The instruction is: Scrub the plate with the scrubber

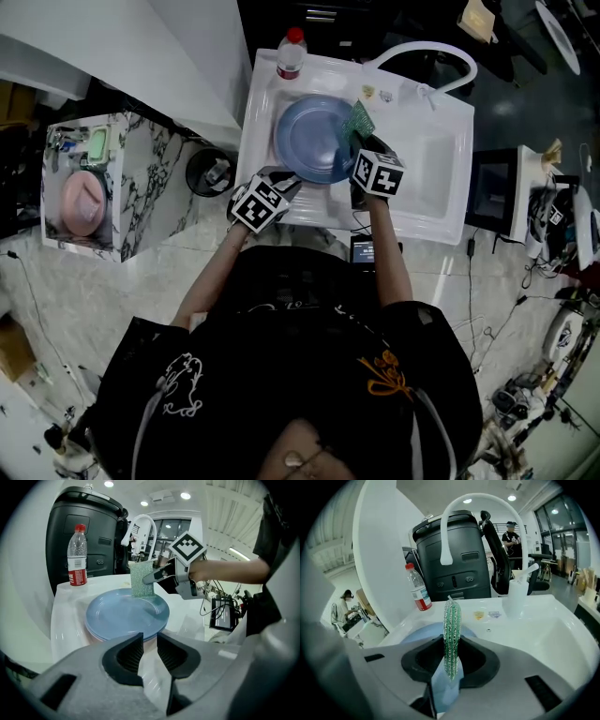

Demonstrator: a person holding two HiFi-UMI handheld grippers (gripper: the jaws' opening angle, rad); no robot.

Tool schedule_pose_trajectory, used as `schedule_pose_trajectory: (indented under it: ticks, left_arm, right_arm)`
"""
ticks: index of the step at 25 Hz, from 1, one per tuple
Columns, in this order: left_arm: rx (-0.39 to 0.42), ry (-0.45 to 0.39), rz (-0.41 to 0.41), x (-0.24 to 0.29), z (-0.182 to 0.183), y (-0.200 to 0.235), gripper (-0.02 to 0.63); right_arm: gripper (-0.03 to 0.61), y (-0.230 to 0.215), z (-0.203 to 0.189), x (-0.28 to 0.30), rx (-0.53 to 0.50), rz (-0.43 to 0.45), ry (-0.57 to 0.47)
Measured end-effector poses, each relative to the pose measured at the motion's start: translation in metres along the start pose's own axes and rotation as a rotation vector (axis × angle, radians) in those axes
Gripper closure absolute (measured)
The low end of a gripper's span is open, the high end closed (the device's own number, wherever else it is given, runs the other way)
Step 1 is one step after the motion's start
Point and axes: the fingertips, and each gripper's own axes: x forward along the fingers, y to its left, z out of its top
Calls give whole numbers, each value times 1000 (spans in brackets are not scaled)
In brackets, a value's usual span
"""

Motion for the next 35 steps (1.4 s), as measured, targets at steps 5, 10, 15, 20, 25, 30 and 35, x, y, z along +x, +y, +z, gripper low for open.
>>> schedule_pose_trajectory:
  ticks: [5, 10, 15, 20, 25, 30, 35]
  left_arm:
    - [-27, -14, 24, -9, -3, 4, 512]
    - [-42, -31, 37, -17, -5, 6, 512]
    - [-44, -37, 38, -22, -7, 4, 512]
    - [-51, -48, 44, -25, -9, 5, 512]
    - [-51, -57, 46, -26, -6, 6, 512]
    - [-43, -62, 42, -23, -1, 4, 512]
    - [-30, -69, 30, -17, 7, 3, 512]
  right_arm:
    - [486, 55, -9, -8, 35, 136, 8]
    - [486, 101, -26, -13, 107, 256, 36]
    - [486, 124, -46, -12, 183, 307, 92]
    - [486, 123, -59, -10, 226, 295, 127]
    - [486, 118, -60, -5, 140, 265, 154]
    - [486, 106, -67, -3, -31, 219, 171]
    - [485, 90, -70, -4, 14, 209, 159]
